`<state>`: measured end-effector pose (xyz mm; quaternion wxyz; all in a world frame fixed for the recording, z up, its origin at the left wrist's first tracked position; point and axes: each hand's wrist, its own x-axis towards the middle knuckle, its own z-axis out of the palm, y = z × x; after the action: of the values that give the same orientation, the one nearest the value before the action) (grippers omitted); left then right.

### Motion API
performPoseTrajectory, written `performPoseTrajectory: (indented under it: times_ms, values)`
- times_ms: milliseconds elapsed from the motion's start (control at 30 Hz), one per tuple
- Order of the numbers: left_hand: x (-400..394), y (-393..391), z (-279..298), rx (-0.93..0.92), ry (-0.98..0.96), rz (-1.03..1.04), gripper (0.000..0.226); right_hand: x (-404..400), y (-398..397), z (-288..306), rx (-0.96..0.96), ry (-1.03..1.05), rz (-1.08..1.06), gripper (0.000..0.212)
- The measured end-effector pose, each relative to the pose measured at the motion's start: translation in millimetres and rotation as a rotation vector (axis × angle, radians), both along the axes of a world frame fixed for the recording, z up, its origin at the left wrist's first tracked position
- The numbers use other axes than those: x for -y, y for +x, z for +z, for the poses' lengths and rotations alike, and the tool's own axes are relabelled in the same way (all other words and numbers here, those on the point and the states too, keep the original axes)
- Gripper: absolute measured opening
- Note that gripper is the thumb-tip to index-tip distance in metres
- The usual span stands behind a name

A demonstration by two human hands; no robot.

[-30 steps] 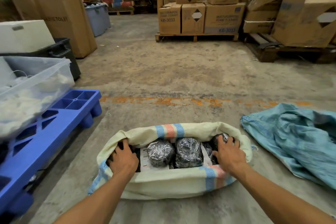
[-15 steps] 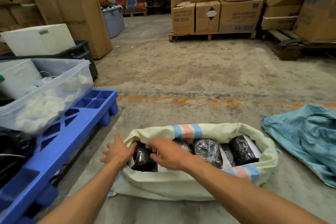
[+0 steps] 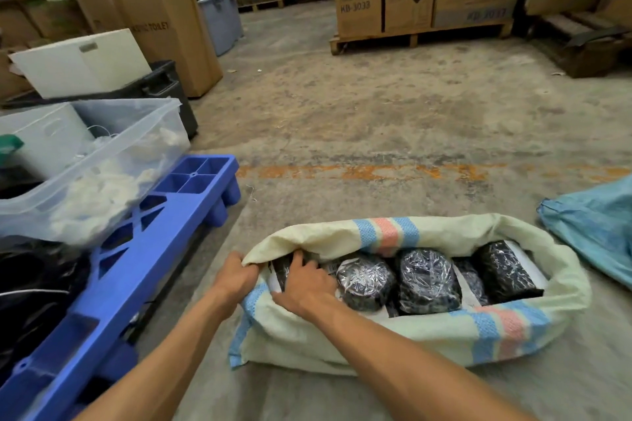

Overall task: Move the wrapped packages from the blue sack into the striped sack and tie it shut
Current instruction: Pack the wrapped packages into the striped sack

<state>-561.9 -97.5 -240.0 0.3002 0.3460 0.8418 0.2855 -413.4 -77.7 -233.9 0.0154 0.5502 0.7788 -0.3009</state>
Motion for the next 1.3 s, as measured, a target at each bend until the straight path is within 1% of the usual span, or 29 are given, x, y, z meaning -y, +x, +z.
performPoseTrajectory:
  times_ms: [33,100,200,233,300,367,400,433,500,533,600,667,767,900,967,1033,1100,1200,1233,1300]
  values:
    - [-0.6,2.9,2.0,-0.024,0.039,-0.007,0.032,-0.3,-1.2,0.6,-0.004,-0.022,-0.014,0.096]
    - [-0.5,11.9,8.1,-0.013,0.108,-0.009,0.026,-4.2,-2.4,2.1,-0.006,-0.066,-0.045,0.094]
    - [0.1,20.6,21.5,-0.045,0.224,-0.033,0.019,-14.5,-6.1,1.5,0.005,-0.159,-0.104,0.102]
    - [0.1,21.4,26.4,-0.058,0.271,-0.053,0.018,-15.6,-7.6,0.6,0.003,-0.175,-0.117,0.1]
    - [0.8,22.9,38.4,-0.042,0.35,-0.098,0.018,-12.4,-11.1,-3.5,0.024,-0.129,-0.132,0.085]
    - [0.9,25.1,48.8,-0.036,0.341,-0.174,0.021,-9.7,-13.2,-7.8,0.034,-0.068,-0.121,0.07]
    - [1.2,26.5,52.5,-0.031,0.319,-0.205,0.023,-10.8,-13.8,-7.5,0.043,-0.075,-0.102,0.068]
    - [-0.4,27.1,53.8,-0.021,0.308,-0.216,0.024,-13.2,-13.7,-6.2,0.037,-0.132,-0.08,0.071]
    - [-1.2,24.3,50.3,-0.006,0.261,-0.209,0.024,-18.1,-13.5,-9.9,0.034,-0.226,0.0,0.086]
    - [-1.2,24.0,47.7,-0.007,0.234,-0.216,0.026,-19.0,-13.0,-11.2,0.055,-0.224,0.044,0.088]
    - [-1.6,26.5,44.9,-0.003,0.186,-0.228,0.032,-14.9,-7.4,-7.5,0.069,-0.184,0.067,0.081]
    - [-2.7,29.1,43.4,-0.027,0.158,-0.23,0.039,-8.9,-1.4,-7.1,0.091,-0.088,0.081,0.071]
    - [-2.9,29.2,43.5,-0.084,0.105,-0.223,0.04,-6.9,1.2,-8.9,0.088,0.009,0.092,0.057]
    - [2.5,28.6,45.7,-0.091,0.023,-0.292,0.039,-2.1,5.7,-1.9,0.043,-0.043,0.139,0.058]
    - [3.9,30.6,48.5,-0.119,0.002,-0.317,0.046,-0.3,13.4,6.6,-0.006,-0.031,0.198,0.054]
    - [2.8,35.7,52.1,-0.204,0.064,-0.349,0.062,1.1,24.2,14.6,-0.086,0.026,0.247,0.041]
    - [2.2,46.8,58.5,-0.3,0.159,-0.404,0.074,2.5,37.8,25.5,-0.166,0.107,0.23,0.029]
    - [1.9,72.5,77.0,-0.351,0.284,-0.491,0.07,4.9,68.9,44.5,-0.232,0.261,0.166,0.018]
    - [0.8,82.1,83.3,-0.338,0.32,-0.521,0.067,5.8,83.5,50.9,-0.245,0.307,0.151,0.017]
    - [-3.3,95.5,92.7,-0.254,0.368,-0.53,0.062,4.8,114.5,58.6,-0.249,0.373,0.115,0.02]
